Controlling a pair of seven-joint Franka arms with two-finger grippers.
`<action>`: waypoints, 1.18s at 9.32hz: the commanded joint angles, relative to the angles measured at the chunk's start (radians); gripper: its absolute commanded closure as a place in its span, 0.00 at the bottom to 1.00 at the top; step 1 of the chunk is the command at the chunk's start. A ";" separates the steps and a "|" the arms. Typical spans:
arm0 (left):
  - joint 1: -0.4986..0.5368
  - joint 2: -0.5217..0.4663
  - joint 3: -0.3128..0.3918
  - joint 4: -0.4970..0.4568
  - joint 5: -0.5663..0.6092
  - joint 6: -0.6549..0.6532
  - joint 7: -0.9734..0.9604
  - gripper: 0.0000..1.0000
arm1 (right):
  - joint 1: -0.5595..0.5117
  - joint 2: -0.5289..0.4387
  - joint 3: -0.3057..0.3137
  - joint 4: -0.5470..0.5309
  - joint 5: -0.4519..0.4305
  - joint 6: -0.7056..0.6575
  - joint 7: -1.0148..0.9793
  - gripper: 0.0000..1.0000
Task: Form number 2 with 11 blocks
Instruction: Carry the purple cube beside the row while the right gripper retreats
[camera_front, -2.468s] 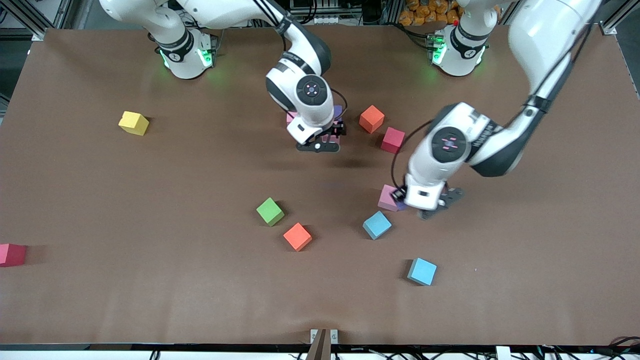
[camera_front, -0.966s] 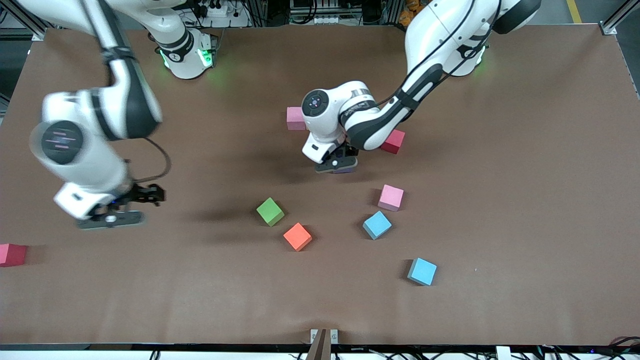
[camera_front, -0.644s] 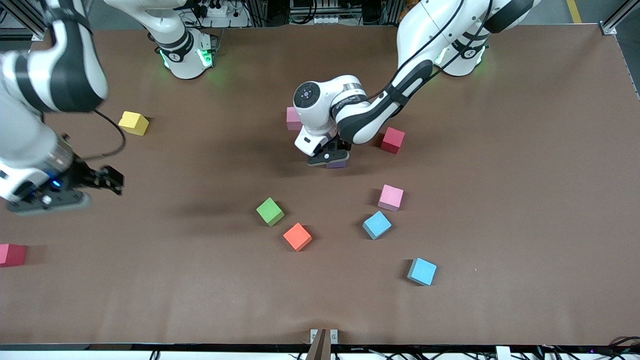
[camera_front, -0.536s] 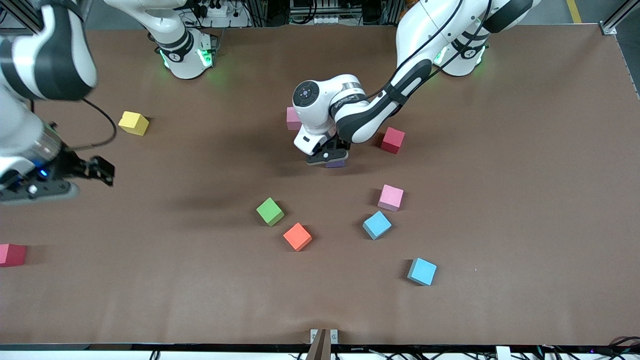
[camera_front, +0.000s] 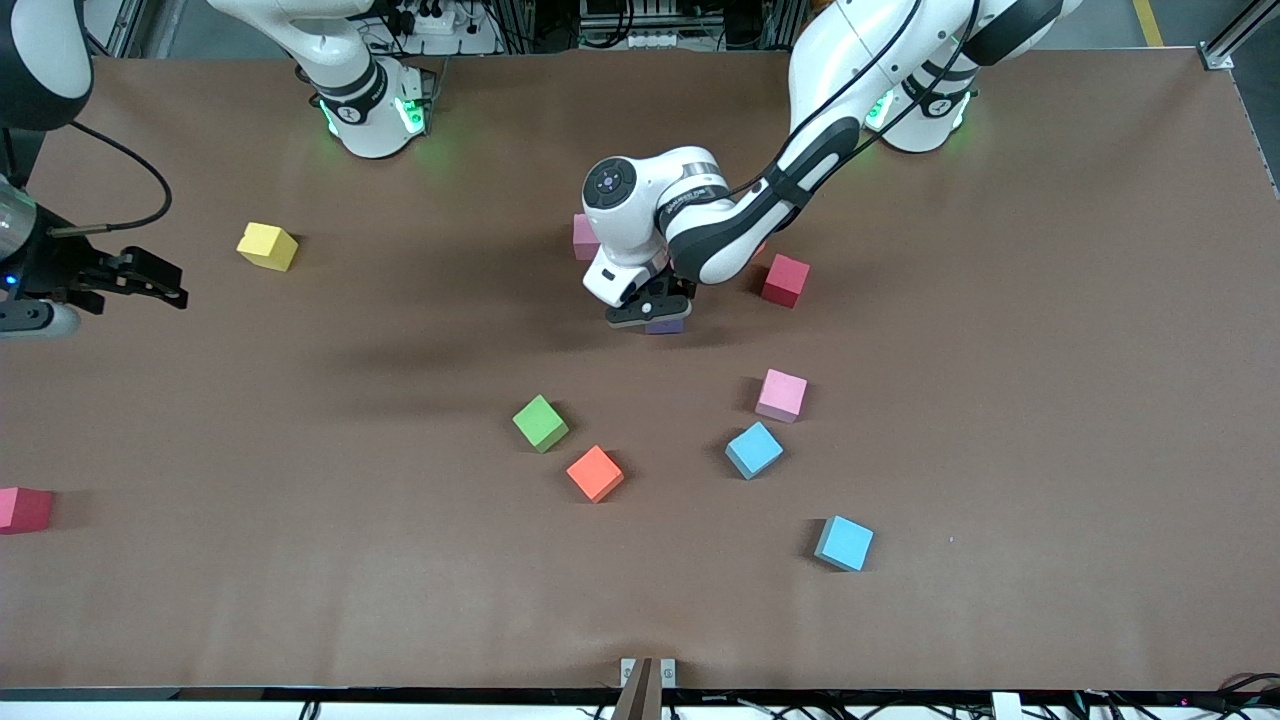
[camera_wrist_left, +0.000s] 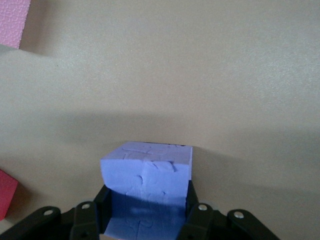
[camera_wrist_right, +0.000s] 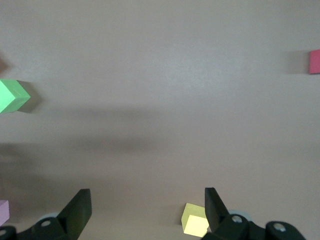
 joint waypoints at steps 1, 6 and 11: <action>-0.012 0.017 0.005 0.010 0.036 0.006 -0.034 1.00 | -0.004 -0.005 0.007 0.046 -0.015 -0.101 0.002 0.00; -0.022 0.025 0.005 0.003 0.036 0.006 -0.046 1.00 | -0.001 0.044 0.007 0.068 -0.024 -0.099 0.028 0.00; -0.030 0.025 0.005 -0.020 0.036 0.003 -0.059 1.00 | 0.004 0.062 0.009 0.125 -0.033 -0.102 0.033 0.00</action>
